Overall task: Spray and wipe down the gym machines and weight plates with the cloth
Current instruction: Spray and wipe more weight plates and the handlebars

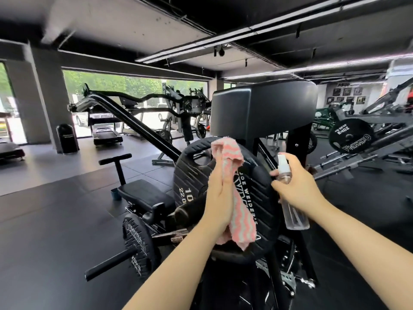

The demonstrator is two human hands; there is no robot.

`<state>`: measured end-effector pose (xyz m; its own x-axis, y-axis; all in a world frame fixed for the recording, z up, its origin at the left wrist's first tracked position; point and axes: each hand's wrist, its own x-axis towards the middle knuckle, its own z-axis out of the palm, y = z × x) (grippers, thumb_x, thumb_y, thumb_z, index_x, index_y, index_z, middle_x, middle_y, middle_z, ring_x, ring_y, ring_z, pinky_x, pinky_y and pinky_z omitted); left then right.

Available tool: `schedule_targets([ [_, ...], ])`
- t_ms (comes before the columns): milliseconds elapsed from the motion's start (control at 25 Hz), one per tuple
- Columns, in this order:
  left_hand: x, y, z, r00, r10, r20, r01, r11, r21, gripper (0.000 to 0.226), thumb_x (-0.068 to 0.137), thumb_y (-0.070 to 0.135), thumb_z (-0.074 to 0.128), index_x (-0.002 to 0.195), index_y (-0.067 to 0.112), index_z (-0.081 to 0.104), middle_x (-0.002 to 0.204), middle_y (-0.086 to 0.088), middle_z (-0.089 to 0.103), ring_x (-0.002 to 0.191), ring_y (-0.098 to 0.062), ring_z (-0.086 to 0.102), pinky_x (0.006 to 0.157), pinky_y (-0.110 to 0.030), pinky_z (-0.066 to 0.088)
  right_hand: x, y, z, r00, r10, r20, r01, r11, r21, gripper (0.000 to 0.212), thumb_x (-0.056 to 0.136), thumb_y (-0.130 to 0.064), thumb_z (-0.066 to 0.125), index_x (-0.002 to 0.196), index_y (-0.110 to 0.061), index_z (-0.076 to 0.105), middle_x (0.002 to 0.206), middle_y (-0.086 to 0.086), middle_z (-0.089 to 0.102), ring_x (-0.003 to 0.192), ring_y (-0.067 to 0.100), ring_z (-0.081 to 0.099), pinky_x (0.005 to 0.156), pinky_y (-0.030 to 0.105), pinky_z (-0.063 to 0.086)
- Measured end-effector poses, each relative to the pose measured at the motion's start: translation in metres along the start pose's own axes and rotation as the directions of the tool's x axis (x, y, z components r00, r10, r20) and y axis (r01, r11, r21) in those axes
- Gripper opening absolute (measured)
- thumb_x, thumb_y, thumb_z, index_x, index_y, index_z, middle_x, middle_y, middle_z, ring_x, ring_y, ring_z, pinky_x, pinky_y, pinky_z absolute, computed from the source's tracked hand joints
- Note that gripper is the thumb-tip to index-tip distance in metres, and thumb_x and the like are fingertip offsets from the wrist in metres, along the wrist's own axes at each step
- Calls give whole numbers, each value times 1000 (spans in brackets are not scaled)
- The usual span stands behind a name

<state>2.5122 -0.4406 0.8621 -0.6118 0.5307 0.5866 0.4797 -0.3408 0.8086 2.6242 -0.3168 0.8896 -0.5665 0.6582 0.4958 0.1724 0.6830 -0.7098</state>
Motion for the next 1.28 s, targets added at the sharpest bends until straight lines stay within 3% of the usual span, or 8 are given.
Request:
schedule_targets([
  [120, 31, -16, 31, 994, 104, 45, -113, 954, 278, 71, 92, 65, 20, 150, 29, 0, 156, 15, -9, 142, 2, -11, 119, -32, -4, 4, 8, 0, 998, 24, 50, -28, 995, 98, 51, 81, -2, 59, 119, -31, 41, 92, -15, 62, 82, 3, 57, 70, 20, 43],
  [240, 44, -36, 49, 996, 82, 30, -85, 823, 561, 81, 78, 72, 25, 138, 38, -18, 153, 9, -23, 136, -6, -31, 112, -39, -17, 7, 21, 3, 984, 59, 166, -86, 983, 162, 49, 82, -6, 63, 120, -30, 46, 104, -8, 60, 94, 8, 58, 80, 23, 43],
  [440, 38, -50, 66, 973, 198, -119, -120, 872, 474, 62, 89, 50, 17, 144, 27, -3, 156, 6, -7, 145, -11, -11, 119, -43, -3, 8, 29, -2, 969, 36, 243, -73, 987, 144, 39, 80, -10, 67, 112, -27, 52, 96, -2, 60, 83, 13, 56, 74, 25, 43],
  [600, -20, -78, 83, 956, 290, 49, -281, 849, 447, 53, 98, 37, 24, 148, 20, 20, 155, 22, -5, 144, -6, -8, 118, -34, -4, 10, 32, -8, 943, 76, 323, -188, 925, 331, 31, 83, -1, 60, 110, -17, 59, 95, 1, 63, 85, 14, 57, 77, 25, 44],
  [880, -24, -73, 91, 936, 330, 125, -317, 629, 709, 54, 100, 40, 10, 145, 35, -18, 153, 16, -24, 143, -11, -20, 115, -28, -12, 12, 37, -15, 899, 61, 434, -305, 798, 519, 31, 84, 6, 53, 109, -13, 58, 81, 3, 61, 68, 9, 59, 58, 18, 47],
  [1040, 28, -43, 79, 916, 385, 112, -324, 547, 772, 56, 96, 30, 24, 148, 10, 21, 157, -4, 16, 145, -18, -2, 118, -33, 5, 17, 34, -15, 909, 65, 411, -285, 817, 501, 33, 85, 7, 52, 107, -17, 56, 80, 3, 57, 62, 3, 54, 53, 16, 45],
  [1160, 62, -23, 62, 906, 391, 164, -353, 483, 801, 55, 95, 33, 23, 135, 6, 49, 144, -8, 44, 140, -26, 28, 113, -42, 19, 23, 30, -12, 922, 33, 385, -200, 892, 404, 43, 82, 1, 59, 117, -24, 54, 112, -1, 62, 99, 5, 58, 88, 28, 50],
  [1280, 84, -17, 36, 889, 405, 213, -403, 469, 786, 53, 94, 32, 18, 124, 16, 58, 134, -2, 54, 132, -24, 40, 113, -41, 20, 24, 18, -10, 935, -7, 356, -131, 923, 361, 45, 80, 1, 61, 114, -27, 54, 117, -7, 59, 106, 4, 57, 96, 28, 44],
])
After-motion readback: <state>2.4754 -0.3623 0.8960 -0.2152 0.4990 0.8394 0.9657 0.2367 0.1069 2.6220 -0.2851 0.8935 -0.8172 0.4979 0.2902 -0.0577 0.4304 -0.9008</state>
